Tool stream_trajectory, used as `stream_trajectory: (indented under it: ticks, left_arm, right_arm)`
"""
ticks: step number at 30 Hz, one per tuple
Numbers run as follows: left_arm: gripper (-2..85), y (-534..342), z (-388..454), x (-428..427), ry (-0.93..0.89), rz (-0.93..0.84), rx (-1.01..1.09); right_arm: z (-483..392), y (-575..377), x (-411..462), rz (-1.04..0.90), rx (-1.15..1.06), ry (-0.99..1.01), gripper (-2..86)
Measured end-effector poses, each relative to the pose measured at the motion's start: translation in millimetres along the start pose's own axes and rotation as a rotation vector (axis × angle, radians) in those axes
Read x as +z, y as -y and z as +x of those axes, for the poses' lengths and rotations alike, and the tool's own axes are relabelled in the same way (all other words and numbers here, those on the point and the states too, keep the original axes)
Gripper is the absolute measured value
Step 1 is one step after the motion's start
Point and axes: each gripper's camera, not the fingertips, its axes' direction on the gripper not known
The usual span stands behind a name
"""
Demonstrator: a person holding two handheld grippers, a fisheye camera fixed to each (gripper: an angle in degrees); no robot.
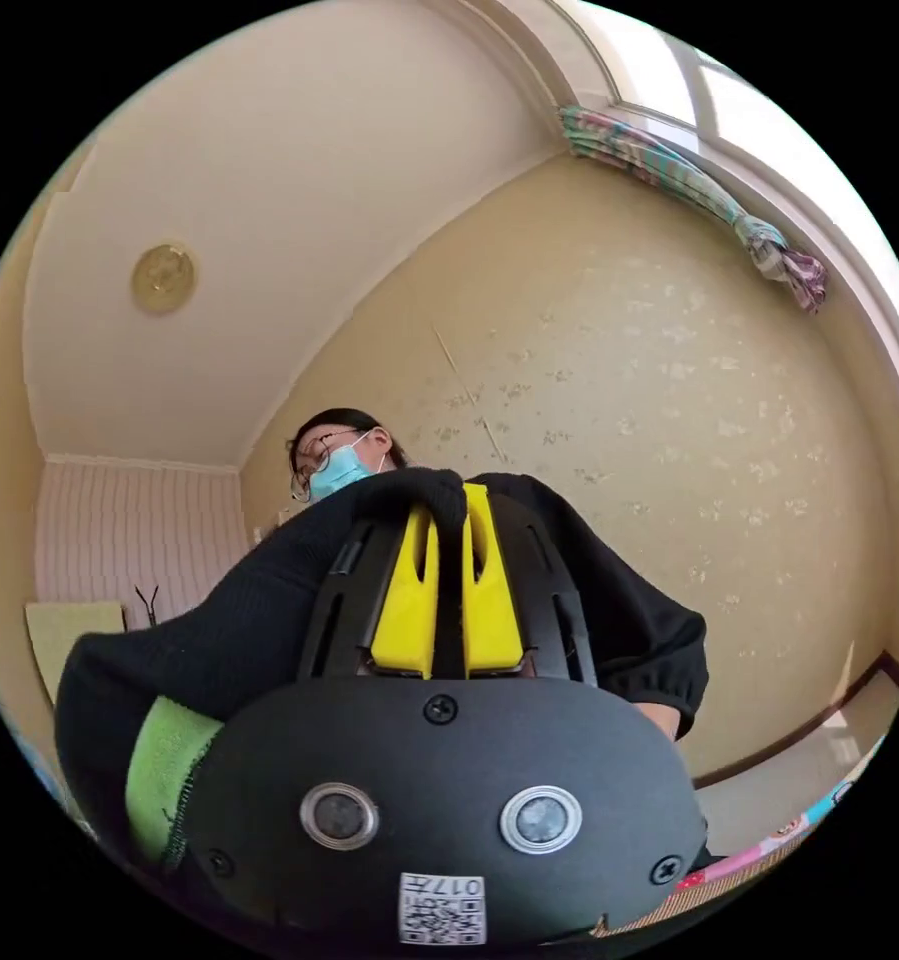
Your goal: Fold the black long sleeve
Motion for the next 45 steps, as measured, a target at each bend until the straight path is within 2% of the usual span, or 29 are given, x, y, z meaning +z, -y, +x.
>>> stream_trajectory:
  ticks: [1, 4, 9, 12, 16, 19, 21, 23, 25, 26, 29, 31, 32, 34, 36, 41, 43, 45]
  left_arm:
    - [2.6, 6.4, 2.7, 15.5, -0.082, -0.001, 0.041]
    - [2.5, -1.7, -3.8, 45.8, -0.179, 0.087, 0.035]
    - [2.6, -39.0, -13.9, 69.1, -0.097, 0.266, -0.056]
    - [2.6, -50.2, -15.7, 67.3, -0.014, 0.35, -0.125]
    - [2.6, -57.9, -19.1, 74.2, -0.078, 0.432, -0.111]
    - [2.6, -58.2, -26.5, 87.9, -0.087, 0.413, -0.118]
    - [2.6, -59.1, -32.8, 94.6, -0.087, 0.398, -0.135]
    - [2.6, -59.7, -38.8, 97.8, -0.084, 0.39, -0.157]
    - [2.6, -52.7, -41.6, 97.0, -0.042, 0.345, -0.197]
    - [2.5, -48.9, -40.6, 96.4, -0.016, 0.319, -0.211]
    - [2.4, -24.2, -29.4, 94.1, 0.253, 0.08, -0.35]
    - [2.4, -10.3, -14.5, 86.8, 0.58, -0.119, -0.508]
    - [2.4, -9.4, -12.0, 83.5, 0.655, -0.154, -0.566]
    - [2.2, -13.5, -0.9, 70.5, 0.934, -0.263, -0.783]
    - [2.1, -22.2, 5.2, 70.7, 1.05, -0.35, -0.846]
    - [1.9, -59.0, -7.0, 72.1, 1.252, -0.458, -1.051]
    - [1.9, -72.8, -25.5, 86.7, 1.399, -0.676, -1.125]
    - [2.0, -82.4, -42.4, 103.6, 1.443, -0.839, -1.136]
  right_arm:
    - [5.9, -1.8, -4.5, 0.017, 0.033, 0.018, 0.6]
    - [28.6, -16.5, -23.5, 0.116, 0.101, 0.098, 1.2]
    - [71.9, -47.2, -11.9, -0.001, 0.245, 0.13, 5.8]
    - [77.5, -67.2, -8.8, 0.007, 0.275, 0.169, 9.5]
    - [96.2, -91.3, 5.8, -0.076, 0.383, 0.14, 15.4]
    - [113.9, -114.3, 16.0, -0.064, 0.455, 0.149, 18.0]
    - [124.4, -121.5, 31.1, -0.034, 0.46, 0.378, 14.1]
    - [123.5, -116.0, 37.1, -0.023, 0.396, 0.479, 8.1]
    - [121.2, -106.5, 29.6, -0.007, 0.369, 0.372, 5.2]
    - [121.5, -98.9, 16.5, 0.018, 0.368, 0.235, 4.4]
    - [128.1, -78.3, -32.6, 0.136, 0.402, -0.009, 3.6]
    - [122.5, -64.4, -63.8, 0.211, 0.381, -0.157, 3.4]
    - [117.0, -53.9, -78.3, 0.225, 0.364, -0.241, 3.3]
    - [104.2, -41.2, -96.8, 0.284, 0.327, -0.336, 3.3]
    - [89.8, -26.4, -112.1, 0.343, 0.288, -0.363, 3.2]
    - [55.1, 1.1, -108.8, 0.332, 0.188, -0.421, 3.1]
    - [43.9, 6.5, -108.6, 0.331, 0.171, -0.441, 3.0]
    - [28.9, 9.1, -113.7, 0.349, 0.157, -0.465, 3.0]
